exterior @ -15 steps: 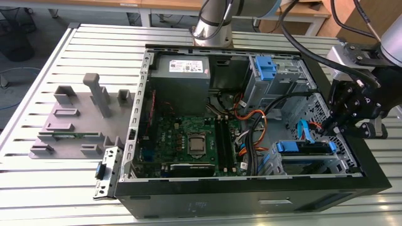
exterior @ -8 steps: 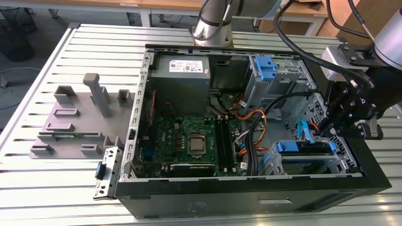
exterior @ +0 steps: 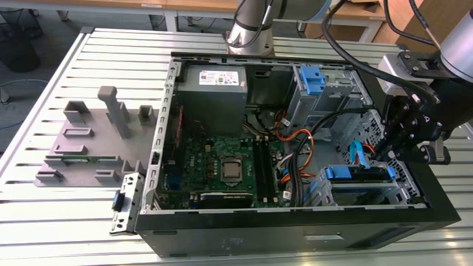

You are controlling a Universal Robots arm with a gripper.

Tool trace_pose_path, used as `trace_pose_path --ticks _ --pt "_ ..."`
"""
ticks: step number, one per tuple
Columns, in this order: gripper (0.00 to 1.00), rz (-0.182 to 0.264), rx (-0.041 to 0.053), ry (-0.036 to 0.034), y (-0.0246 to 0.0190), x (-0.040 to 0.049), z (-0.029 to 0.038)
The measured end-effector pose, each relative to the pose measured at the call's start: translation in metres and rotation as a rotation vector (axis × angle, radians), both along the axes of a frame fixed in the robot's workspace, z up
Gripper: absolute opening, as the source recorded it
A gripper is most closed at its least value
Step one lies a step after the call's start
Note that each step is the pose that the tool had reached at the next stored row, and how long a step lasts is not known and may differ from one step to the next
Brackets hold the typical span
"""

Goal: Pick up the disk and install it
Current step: 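Insert the second disk wire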

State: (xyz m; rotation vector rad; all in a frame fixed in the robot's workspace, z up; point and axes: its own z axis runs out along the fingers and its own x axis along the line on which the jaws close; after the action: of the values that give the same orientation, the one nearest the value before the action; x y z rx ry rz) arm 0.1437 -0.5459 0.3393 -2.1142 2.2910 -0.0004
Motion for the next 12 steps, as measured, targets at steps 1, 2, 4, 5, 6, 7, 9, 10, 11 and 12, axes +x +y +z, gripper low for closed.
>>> trace_pose_path --ticks 1,2,4,5,6,7,9,10,11,12 --pt "0.23 0.0 0.0 0.0 0.0 0.0 0.0" --pt "0.23 0.0 0.0 0.0 0.0 0.0 0.0" --pt "0.22 0.0 -0.0001 0.0 0.0 0.0 0.0" --pt "0.16 0.0 -0.0001 0.0 0.0 0.0 0.0" --pt "0.16 0.0 -0.0001 0.0 0.0 0.0 0.0" --pt "0.16 0.0 -0.0001 0.0 0.0 0.0 0.0" --pt "0.16 0.0 -0.0002 0.0 0.0 0.0 0.0" --pt "0.16 0.0 -0.0002 0.0 0.0 0.0 0.0" --pt "0.16 0.0 -0.0002 0.0 0.0 0.0 0.0" --pt "0.16 0.0 -0.0003 0.0 0.0 0.0 0.0"
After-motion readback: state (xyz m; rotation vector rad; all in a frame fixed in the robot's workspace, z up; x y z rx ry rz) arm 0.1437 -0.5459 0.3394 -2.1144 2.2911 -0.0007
